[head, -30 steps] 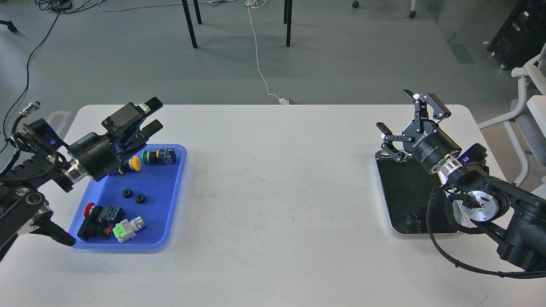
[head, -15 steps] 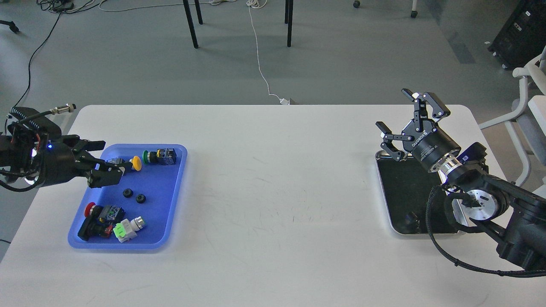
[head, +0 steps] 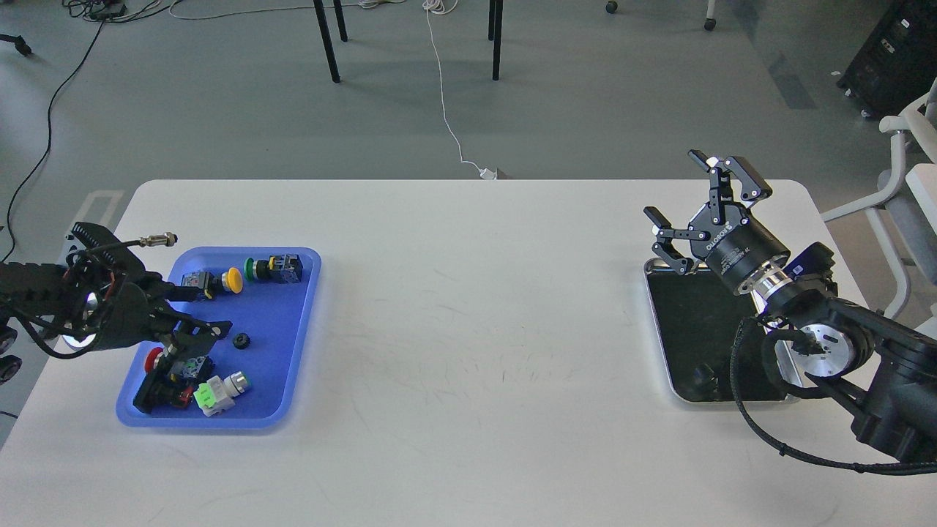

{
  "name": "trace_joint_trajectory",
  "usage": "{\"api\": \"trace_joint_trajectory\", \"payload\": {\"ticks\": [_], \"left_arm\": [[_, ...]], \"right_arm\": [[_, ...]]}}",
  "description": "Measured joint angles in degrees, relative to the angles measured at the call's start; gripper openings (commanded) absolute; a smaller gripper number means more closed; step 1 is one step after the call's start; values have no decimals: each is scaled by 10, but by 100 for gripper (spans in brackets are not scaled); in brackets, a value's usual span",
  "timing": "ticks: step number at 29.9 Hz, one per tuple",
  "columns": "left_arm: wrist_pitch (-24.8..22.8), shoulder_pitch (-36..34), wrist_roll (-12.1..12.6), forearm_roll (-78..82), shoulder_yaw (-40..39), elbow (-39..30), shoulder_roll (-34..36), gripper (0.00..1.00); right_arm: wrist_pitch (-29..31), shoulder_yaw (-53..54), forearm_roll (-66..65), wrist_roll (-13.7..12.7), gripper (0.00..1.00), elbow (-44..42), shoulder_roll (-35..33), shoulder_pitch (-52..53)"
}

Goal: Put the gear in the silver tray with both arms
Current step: 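Lower the left gripper into the blue tray and grasp a small black gear, then lift the black gear out of the blue tray with the left gripper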

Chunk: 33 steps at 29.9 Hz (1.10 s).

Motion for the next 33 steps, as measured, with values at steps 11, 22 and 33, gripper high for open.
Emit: {"api": "trace_joint_trajectory", "payload": {"ticks": [11,22,33], "left_arm": [[-1,2,0,0,11,-1,-46,57],[-1,3,0,0,28,24,-56,52],[0,3,0,0,29,40,-57,52]], "right_arm": [[0,0,0,0,99,1,0,-2],[0,0,0,0,99,2,-2,-3],[0,0,1,0,99,2,-3,-3]]}}
